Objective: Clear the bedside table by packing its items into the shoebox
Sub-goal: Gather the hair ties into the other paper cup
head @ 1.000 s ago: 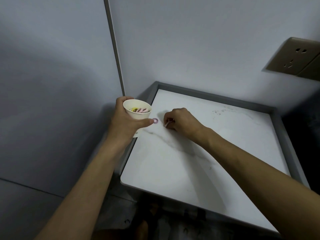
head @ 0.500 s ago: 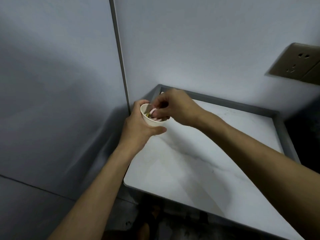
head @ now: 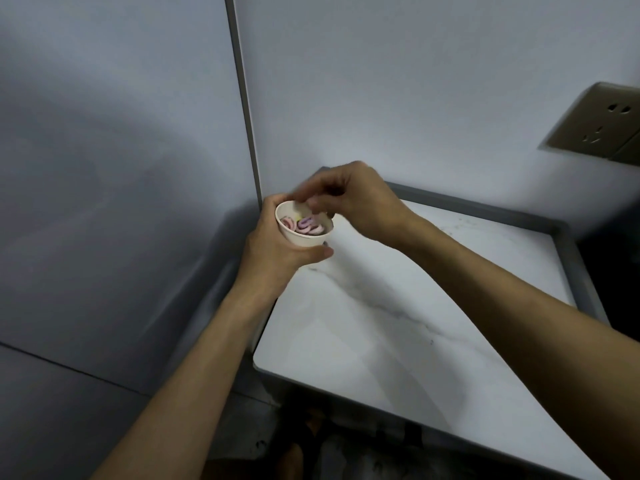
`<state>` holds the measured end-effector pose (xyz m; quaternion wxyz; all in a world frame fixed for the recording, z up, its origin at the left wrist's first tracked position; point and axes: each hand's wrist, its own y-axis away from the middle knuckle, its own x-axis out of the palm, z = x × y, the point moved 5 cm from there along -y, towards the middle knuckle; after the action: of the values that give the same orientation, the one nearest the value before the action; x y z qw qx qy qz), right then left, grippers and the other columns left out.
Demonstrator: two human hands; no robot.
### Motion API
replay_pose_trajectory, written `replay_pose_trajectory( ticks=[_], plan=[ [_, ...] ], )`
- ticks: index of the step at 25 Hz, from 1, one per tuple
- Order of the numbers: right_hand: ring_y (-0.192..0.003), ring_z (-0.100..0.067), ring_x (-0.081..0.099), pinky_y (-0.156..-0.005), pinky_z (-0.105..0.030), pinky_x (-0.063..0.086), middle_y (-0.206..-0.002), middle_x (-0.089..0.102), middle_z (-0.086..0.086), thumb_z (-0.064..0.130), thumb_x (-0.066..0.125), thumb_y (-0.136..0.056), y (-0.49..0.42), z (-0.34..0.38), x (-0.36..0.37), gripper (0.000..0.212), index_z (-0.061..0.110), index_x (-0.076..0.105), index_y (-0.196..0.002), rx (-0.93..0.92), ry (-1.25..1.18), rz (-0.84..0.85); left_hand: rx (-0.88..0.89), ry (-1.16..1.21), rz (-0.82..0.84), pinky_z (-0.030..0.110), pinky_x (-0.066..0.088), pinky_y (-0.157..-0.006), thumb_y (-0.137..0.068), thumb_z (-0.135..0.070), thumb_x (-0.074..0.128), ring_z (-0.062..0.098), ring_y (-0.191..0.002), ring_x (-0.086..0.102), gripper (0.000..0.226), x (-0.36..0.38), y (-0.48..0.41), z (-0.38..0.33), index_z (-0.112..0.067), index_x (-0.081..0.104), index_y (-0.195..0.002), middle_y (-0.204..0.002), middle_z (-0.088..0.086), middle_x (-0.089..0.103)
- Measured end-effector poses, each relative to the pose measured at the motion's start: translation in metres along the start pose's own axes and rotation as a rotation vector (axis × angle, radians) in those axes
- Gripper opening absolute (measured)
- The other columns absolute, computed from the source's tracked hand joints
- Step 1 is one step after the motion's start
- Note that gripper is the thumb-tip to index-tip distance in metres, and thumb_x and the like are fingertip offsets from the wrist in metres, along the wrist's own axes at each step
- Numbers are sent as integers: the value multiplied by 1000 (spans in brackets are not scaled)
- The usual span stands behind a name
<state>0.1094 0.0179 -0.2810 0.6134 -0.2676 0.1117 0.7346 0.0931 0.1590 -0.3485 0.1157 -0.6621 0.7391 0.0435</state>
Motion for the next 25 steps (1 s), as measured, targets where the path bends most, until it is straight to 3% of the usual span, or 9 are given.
replay_pose_trajectory(
  ticks=[3, 7, 9, 14, 16, 19, 21, 23, 25],
  plan=[
    [-65, -8, 60, -62, -23, 45, -78, 70, 3, 7, 66, -86, 0, -39, -13, 11, 13, 75, -89, 117, 36, -163, -1, 52, -91, 16, 53, -70, -50, -9, 96, -1, -88, 63, 83, -13, -3, 3, -23, 49, -117, -104, -9, 63],
    [-88, -15, 57, -82, -26, 43, -107, 61, -1, 37, 75, -80, 11, -90, 22, 39, 23, 68, -117, 298, 473, 91, -5, 77, -185, 14, 50, -68, -50, -4, 95, 1, -87, 60, 84, -30, -5, 7, -21, 48, -118, -104, -7, 59],
    [-97, -20, 58, -85, -27, 45, -110, 60, -6, 35, 74, -80, 7, -90, 43, 36, 25, 68, -114, 258, 497, 79, -4, 75, -205, 15, 51, -71, -52, -3, 94, 7, -89, 60, 81, -33, -4, 9, -21, 48, -116, -105, -6, 60],
    [-82, -25, 60, -65, -27, 39, -91, 64, -8, 15, 68, -80, 5, -79, 66, 8, 13, 70, -88, 186, 487, -52, 0, 57, -205, 18, 51, -74, -53, -5, 94, 9, -92, 60, 80, -32, -6, 11, -23, 48, -116, -105, -8, 60],
    [-84, -29, 61, -65, -27, 38, -90, 68, -12, 9, 60, -83, 6, -78, 67, 10, 9, 69, -89, 199, 536, 9, 5, 41, -194, 18, 50, -74, -53, -7, 94, 7, -91, 60, 80, -29, -6, 11, -24, 48, -116, -103, -12, 59],
    [-85, -34, 63, -74, -36, 53, -94, 66, -18, 7, 58, -83, 11, -78, 56, 14, 4, 67, -93, 265, 678, 109, 15, 18, -160, 16, 50, -72, -51, -8, 95, 5, -91, 60, 81, -21, -5, 10, -24, 49, -116, -103, -14, 59],
    [-80, -32, 65, -76, -38, 57, -92, 67, -17, 6, 63, -79, 25, -79, 43, 14, 3, 70, -91, 330, 717, 146, 25, 16, -111, 11, 49, -69, -50, -8, 96, 3, -90, 60, 83, -14, -4, 7, -25, 48, -116, -104, -12, 60],
    [-73, -23, 67, -68, -29, 56, -83, 71, -12, 5, 67, -75, 42, -73, 19, 9, 6, 73, -82, 393, 639, 140, 23, 8, -48, 18, 53, -70, -51, -9, 96, 6, -91, 63, 83, -4, -1, 4, -27, 48, -116, -104, -10, 62],
    [-60, -13, 66, -56, -22, 50, -67, 72, -2, 6, 69, -71, 49, -54, -18, 10, 14, 74, -70, 430, 406, -12, 34, 0, 12, 23, 55, -71, -53, -10, 95, 10, -93, 64, 81, 6, 3, -1, -28, 48, -116, -105, -8, 63]
  ],
)
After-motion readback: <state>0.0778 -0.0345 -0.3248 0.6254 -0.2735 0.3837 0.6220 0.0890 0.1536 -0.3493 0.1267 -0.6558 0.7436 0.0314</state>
